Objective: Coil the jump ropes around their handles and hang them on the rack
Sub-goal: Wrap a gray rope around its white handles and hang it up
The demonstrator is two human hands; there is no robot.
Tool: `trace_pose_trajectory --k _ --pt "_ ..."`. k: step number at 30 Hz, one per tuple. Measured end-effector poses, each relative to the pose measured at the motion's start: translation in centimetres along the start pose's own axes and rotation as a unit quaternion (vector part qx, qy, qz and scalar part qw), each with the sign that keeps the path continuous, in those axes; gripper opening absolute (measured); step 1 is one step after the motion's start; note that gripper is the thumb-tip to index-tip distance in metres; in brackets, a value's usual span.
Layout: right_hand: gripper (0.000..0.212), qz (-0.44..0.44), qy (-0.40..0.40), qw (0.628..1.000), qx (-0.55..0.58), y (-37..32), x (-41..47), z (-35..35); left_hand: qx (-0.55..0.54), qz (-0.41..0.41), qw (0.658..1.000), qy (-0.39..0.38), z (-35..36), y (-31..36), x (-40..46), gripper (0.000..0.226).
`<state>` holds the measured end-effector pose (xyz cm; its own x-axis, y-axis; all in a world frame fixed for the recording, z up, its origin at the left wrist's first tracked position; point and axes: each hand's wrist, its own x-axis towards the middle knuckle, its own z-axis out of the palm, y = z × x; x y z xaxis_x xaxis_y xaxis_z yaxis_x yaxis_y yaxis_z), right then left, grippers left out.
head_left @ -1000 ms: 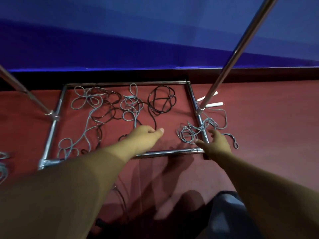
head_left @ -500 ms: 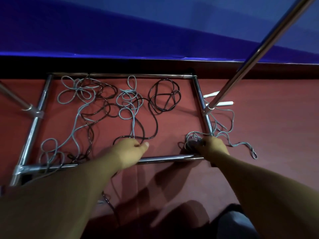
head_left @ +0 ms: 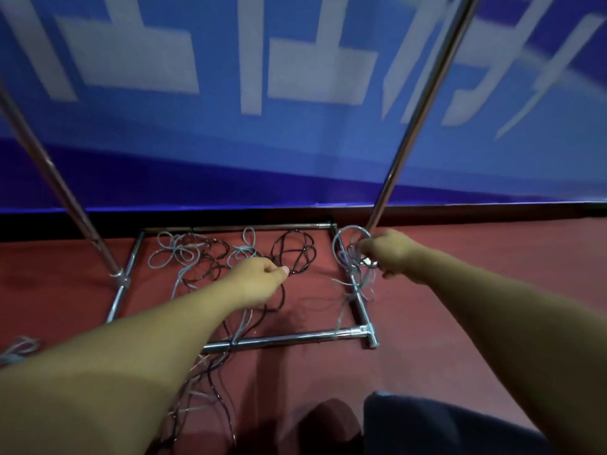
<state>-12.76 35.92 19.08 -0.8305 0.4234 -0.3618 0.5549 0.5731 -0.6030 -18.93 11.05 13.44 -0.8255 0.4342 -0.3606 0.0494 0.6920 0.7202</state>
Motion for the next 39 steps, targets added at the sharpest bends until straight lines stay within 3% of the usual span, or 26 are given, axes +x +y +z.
trace_pose_trajectory --k 4,7,10,13,15,19,22,25,31,39 --pt "0.022 -0.077 0.05 0.986 0.136 -4.7 -7.2 -1.8 -0.002 0.062 0.997 0.04 -2.9 3.9 -6.1 0.024" --pt "0.025 -0.104 0.022 0.957 0.269 -8.1 -12.9 -1.7 -0.018 0.106 0.992 0.059 -4.4 6.4 -11.6 0.021" --pt "0.029 -0.146 -0.012 0.929 0.339 -11.1 -17.2 -1.1 -0.027 0.14 0.988 0.066 -5.4 7.3 -15.7 0.047" --pt "0.029 -0.188 -0.038 0.906 0.379 -13.0 -19.2 -0.2 -0.134 0.151 0.975 0.091 -6.9 7.5 -18.3 0.087" --pt "0.029 -0.191 -0.061 0.889 0.412 -13.8 -19.9 0.2 -0.182 0.143 0.965 0.124 -7.9 7.7 -19.2 0.093" --pt "0.032 -0.196 -0.112 0.84 0.493 -15.0 -20.7 0.4 -0.216 0.154 0.96 0.092 -9.5 8.1 -19.7 0.067" --pt "0.033 -0.194 -0.111 0.81 0.542 -15.6 -20.7 0.6 -0.213 0.161 0.963 0.047 -10.4 8.0 -18.9 0.046" --pt "0.031 -0.177 -0.102 0.79 0.578 -16.2 -20.2 0.9 -0.178 0.161 0.969 0.057 -11.0 7.8 -17.8 0.029" --pt "0.023 -0.157 -0.04 0.829 0.536 -17.2 -18.7 2.3 -0.158 0.148 0.974 0.065 -11.0 6.9 -17.1 0.021" --pt "0.026 -0.1 -0.065 0.826 0.552 -18.1 -17.8 2.6 -0.224 0.119 0.964 0.083 -11.2 6.9 -17.1 0.017"
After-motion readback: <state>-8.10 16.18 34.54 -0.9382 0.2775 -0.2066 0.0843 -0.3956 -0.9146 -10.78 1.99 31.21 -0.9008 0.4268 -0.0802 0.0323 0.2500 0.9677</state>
